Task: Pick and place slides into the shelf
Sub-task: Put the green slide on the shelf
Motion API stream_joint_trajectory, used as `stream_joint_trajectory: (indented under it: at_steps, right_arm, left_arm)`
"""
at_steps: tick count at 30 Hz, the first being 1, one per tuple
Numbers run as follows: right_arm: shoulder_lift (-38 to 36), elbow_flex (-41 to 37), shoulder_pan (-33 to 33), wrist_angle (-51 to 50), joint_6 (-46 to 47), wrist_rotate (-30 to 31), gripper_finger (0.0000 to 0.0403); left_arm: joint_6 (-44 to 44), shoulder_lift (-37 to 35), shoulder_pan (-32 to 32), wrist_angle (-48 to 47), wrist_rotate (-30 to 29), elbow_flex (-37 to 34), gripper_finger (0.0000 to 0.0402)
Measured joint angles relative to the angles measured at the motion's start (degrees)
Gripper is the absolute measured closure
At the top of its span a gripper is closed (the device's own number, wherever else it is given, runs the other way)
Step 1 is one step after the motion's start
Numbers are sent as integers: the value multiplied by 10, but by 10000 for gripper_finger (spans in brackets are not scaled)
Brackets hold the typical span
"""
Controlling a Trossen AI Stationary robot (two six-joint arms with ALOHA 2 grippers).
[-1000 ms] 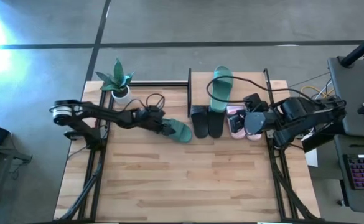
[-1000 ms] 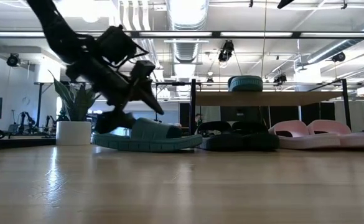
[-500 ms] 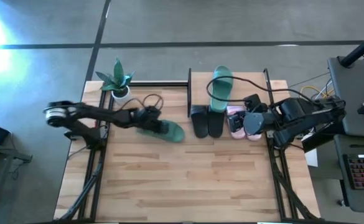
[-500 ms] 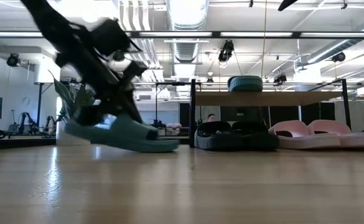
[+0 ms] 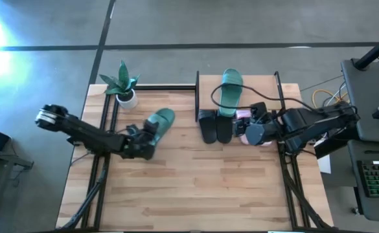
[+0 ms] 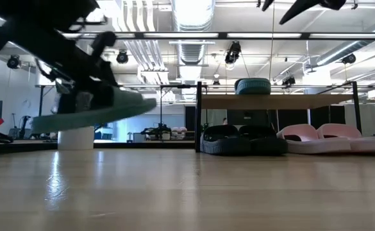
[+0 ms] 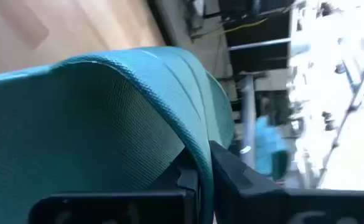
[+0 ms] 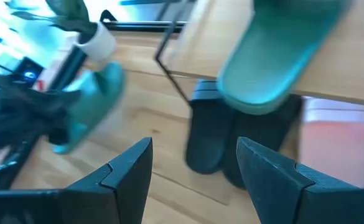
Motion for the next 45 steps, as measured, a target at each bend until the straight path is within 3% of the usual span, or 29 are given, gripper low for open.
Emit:
stream_joint_trajectory:
  at_steps: [5,12,22,25,31,33,37,39,42,45]
  right_arm:
    - [4,-11,0,63,-37,-5,179]
    - [6,-11,0,73,-44,-9,179]
    - [6,-11,0,73,-58,-20,179]
    - [6,-11,0,73,-58,-20,179]
    - [6,-11,0,71,-60,-20,179]
    - [6,-11,0,71,-65,-20,179]
    - [6,-11,0,69,-76,-20,179]
    - [6,-11,0,69,-85,-19,179]
    - [6,-11,-4,69,-98,-19,179]
    - [6,-14,-10,68,-99,-19,179]
  left_arm:
    - [-1,116,26,11,11,60,399]
    - [4,178,51,-26,125,63,369]
    - [1,163,51,-21,146,65,255]
    - [22,147,49,-23,197,65,223]
    - [165,103,48,-24,304,65,184]
    - [270,75,46,-20,321,72,181]
    - [744,-2,21,-16,322,104,180]
    - [937,-25,-3,-20,299,123,180]
    - [1139,-34,-22,-63,288,155,180]
    - [1272,-18,-22,-195,275,193,180]
